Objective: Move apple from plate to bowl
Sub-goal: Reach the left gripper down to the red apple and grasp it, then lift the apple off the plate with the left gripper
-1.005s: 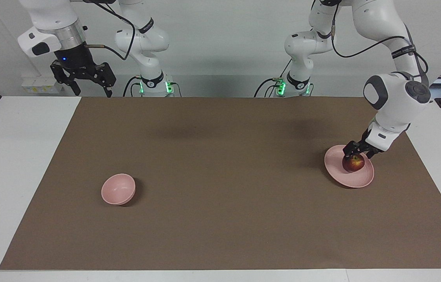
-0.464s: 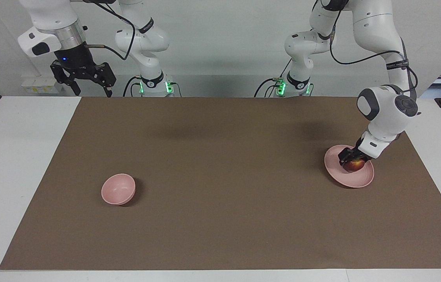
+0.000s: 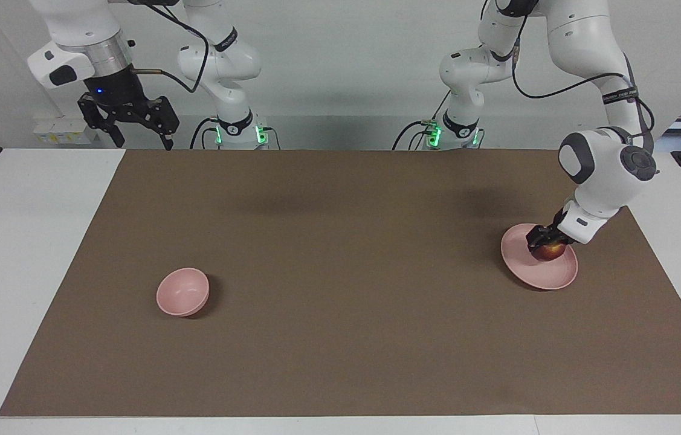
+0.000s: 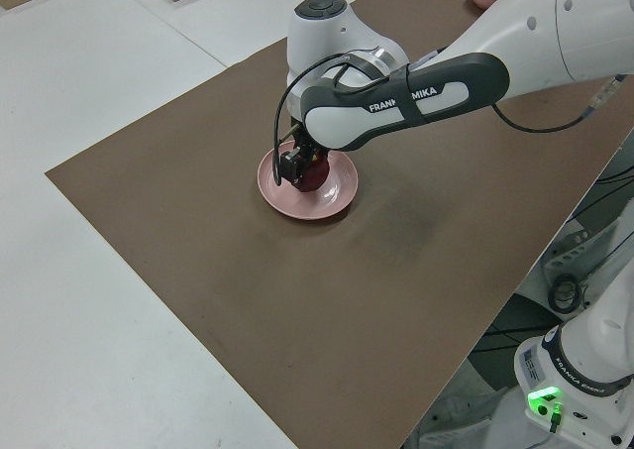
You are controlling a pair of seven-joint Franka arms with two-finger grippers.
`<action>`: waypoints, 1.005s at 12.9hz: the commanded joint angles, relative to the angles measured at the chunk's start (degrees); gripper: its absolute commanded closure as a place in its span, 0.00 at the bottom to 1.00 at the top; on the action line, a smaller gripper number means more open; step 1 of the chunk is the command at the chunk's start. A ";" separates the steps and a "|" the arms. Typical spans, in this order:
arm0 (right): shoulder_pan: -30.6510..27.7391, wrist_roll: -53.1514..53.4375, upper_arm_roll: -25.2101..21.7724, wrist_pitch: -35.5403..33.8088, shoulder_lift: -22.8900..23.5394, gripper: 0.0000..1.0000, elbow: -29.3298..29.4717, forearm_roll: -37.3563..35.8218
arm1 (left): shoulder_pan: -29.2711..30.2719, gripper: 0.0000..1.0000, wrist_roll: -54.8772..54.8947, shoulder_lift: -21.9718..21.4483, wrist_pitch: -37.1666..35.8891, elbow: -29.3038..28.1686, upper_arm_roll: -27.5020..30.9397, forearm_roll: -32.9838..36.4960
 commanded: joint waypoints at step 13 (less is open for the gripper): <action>-0.92 -1.68 0.29 -0.94 0.10 0.00 0.50 1.21 | -5.68 1.00 -4.93 2.80 -15.29 20.57 -0.43 1.00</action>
